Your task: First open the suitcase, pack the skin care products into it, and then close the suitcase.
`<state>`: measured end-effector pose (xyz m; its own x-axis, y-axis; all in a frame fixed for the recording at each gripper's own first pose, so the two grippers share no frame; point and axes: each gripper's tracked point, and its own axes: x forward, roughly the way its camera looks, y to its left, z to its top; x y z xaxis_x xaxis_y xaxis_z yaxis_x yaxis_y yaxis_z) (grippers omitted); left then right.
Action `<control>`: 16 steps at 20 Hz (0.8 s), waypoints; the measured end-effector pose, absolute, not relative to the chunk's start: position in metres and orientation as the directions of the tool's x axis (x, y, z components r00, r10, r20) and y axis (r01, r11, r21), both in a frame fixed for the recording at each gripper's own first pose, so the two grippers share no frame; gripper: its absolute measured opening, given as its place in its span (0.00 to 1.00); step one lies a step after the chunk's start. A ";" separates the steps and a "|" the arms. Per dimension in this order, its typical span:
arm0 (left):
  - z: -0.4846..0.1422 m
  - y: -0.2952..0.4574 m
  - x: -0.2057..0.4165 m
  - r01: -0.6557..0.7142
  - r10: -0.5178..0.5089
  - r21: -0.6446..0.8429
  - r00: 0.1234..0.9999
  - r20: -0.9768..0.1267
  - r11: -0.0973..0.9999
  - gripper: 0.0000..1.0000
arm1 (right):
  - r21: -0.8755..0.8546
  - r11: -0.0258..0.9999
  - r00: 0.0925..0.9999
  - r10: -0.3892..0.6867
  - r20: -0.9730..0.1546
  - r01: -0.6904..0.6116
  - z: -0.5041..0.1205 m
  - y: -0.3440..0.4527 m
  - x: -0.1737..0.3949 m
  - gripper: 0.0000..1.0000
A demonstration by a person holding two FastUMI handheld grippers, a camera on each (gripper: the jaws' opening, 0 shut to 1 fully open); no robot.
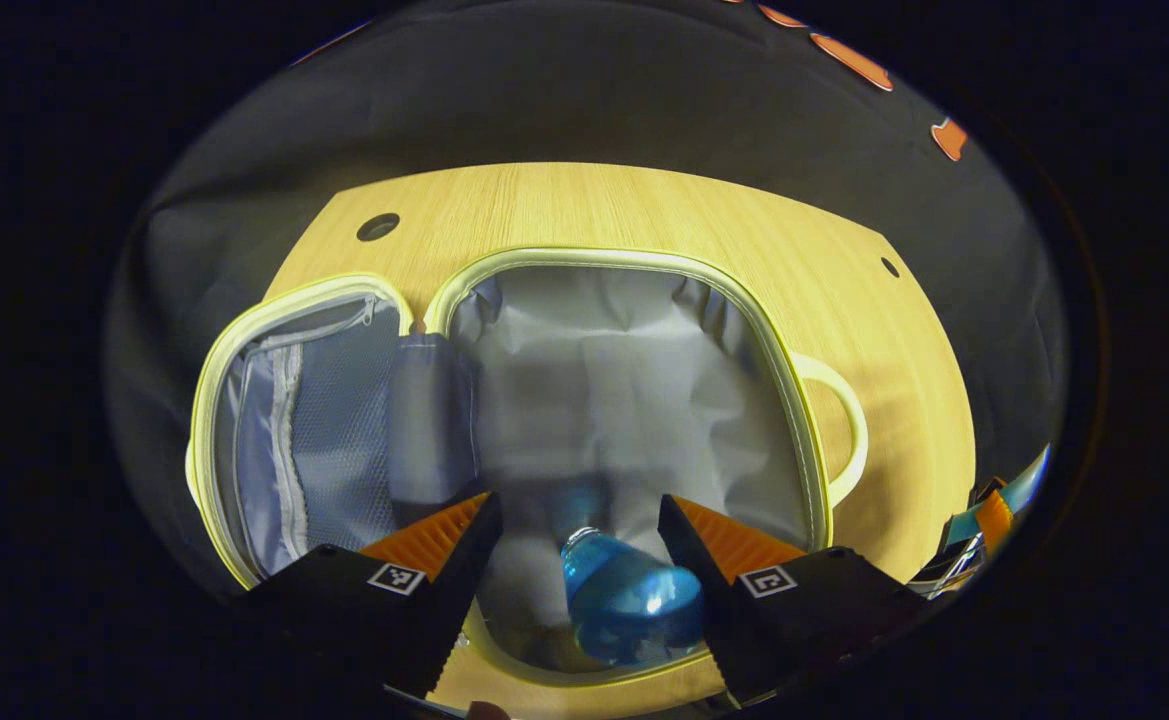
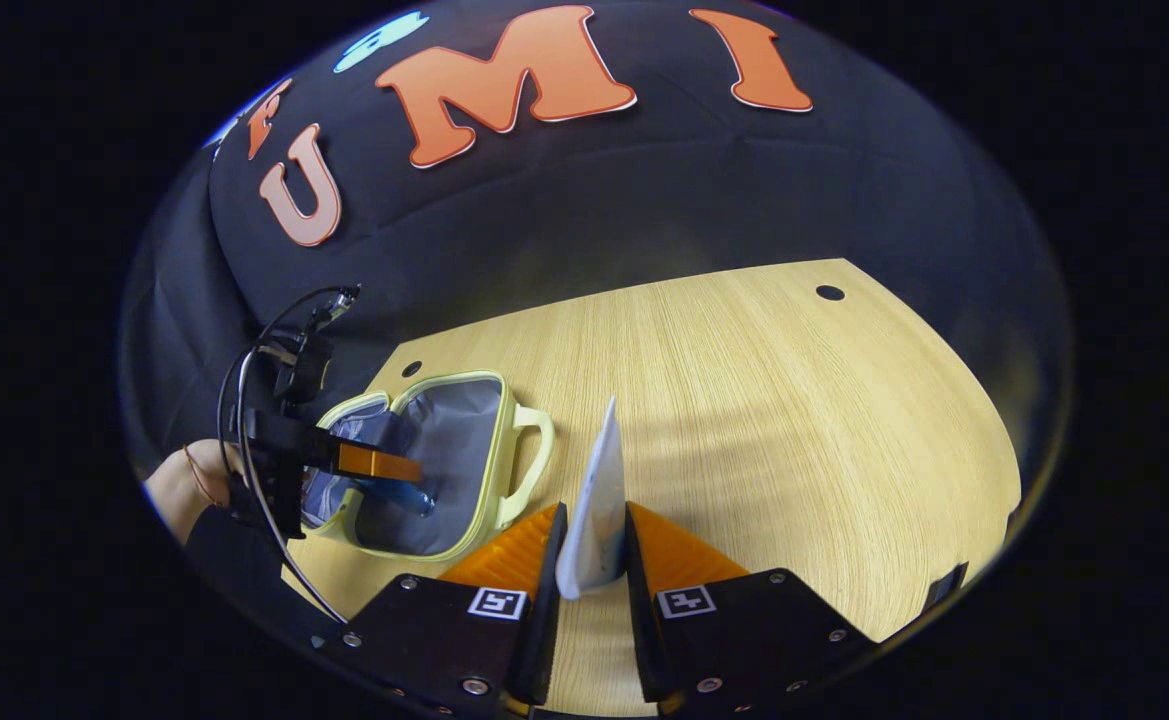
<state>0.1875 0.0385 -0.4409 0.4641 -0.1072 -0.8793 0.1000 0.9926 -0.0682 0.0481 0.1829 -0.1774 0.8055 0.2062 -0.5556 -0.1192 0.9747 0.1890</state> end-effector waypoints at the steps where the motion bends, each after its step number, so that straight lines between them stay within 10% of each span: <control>1: -0.441 0.038 0.190 0.101 -0.109 -0.070 0.467 -0.877 0.992 0.97 | 0.189 0.975 0.805 0.204 -0.557 -0.116 -0.177 0.182 0.049 0.34; 16: -0.347 0.063 0.192 0.114 -0.093 -0.016 0.709 -0.699 0.993 0.98 | 0.175 0.966 0.792 0.255 -0.555 -0.189 -0.157 0.205 0.048 0.34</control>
<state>0.1918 0.0626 -0.3468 0.7094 -0.0930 -0.6986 0.1140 0.9933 -0.0165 0.0480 0.2052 -0.1574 0.7916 0.2553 -0.5551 -0.1890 0.9663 0.1750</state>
